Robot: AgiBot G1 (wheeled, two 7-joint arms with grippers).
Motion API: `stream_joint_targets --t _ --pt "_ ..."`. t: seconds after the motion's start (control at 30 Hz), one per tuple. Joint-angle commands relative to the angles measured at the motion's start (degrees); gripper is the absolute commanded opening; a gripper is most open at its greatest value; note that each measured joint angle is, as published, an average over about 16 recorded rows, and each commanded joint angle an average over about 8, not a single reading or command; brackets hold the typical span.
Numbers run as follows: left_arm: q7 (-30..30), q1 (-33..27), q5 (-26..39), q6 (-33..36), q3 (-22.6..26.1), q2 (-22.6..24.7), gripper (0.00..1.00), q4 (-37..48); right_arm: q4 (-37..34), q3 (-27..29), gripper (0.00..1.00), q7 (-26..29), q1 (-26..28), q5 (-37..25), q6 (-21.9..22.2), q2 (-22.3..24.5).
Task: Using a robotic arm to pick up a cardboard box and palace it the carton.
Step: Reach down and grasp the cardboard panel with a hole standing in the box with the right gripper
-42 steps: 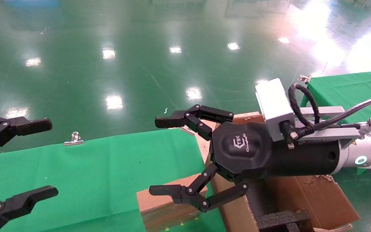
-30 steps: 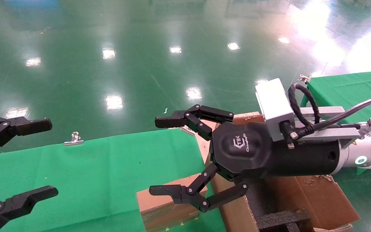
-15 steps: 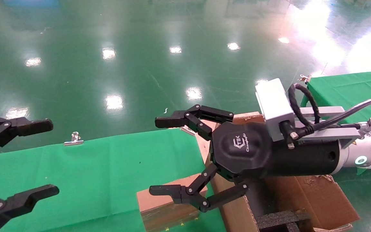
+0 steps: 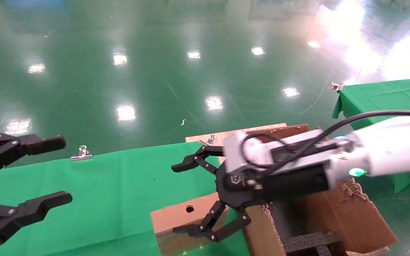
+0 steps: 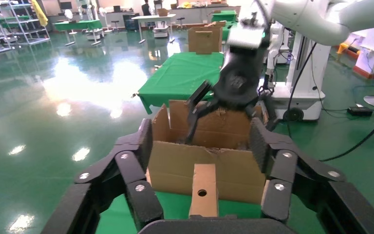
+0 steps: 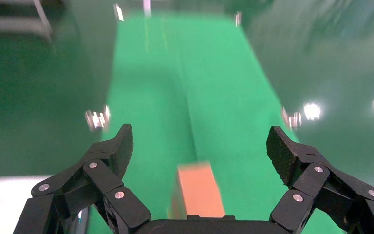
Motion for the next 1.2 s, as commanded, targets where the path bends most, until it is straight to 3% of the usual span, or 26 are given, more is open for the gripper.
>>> stream_joint_targets --t 0.03,0.3,0.97,1.0,1.1,1.17,1.2 --pt "0.00 0.00 0.00 0.00 0.00 0.00 0.00 0.00 -0.21 -2.24 1.00 0.78 2.51 -4.52 -0.62 -1.32" --pt "0.00 0.00 0.00 0.00 0.00 0.00 0.00 0.00 -2.63 -8.05 1.00 0.76 6.97 -14.48 -0.97 -6.48" --pt "0.00 0.00 0.00 0.00 0.01 0.00 0.00 0.00 -7.80 -21.80 1.00 -3.73 15.67 -28.07 -2.56 -15.90" --pt "0.00 0.00 0.00 0.00 0.01 0.00 0.04 0.00 -7.84 -22.55 1.00 -3.92 16.05 -28.36 -2.53 -16.16" --pt "0.00 0.00 0.00 0.00 0.01 0.00 0.41 0.00 -7.84 -24.41 1.00 -4.40 16.91 -28.92 -2.37 -16.76" --pt "0.00 0.00 -0.01 0.00 0.00 0.00 0.66 0.00 -7.87 -25.27 0.85 -4.57 17.29 -29.12 -2.27 -17.04" --pt "0.00 0.00 -0.01 -0.01 0.00 0.00 0.79 0.00 -7.91 -25.65 0.73 -4.61 17.45 -29.20 -2.20 -17.18"
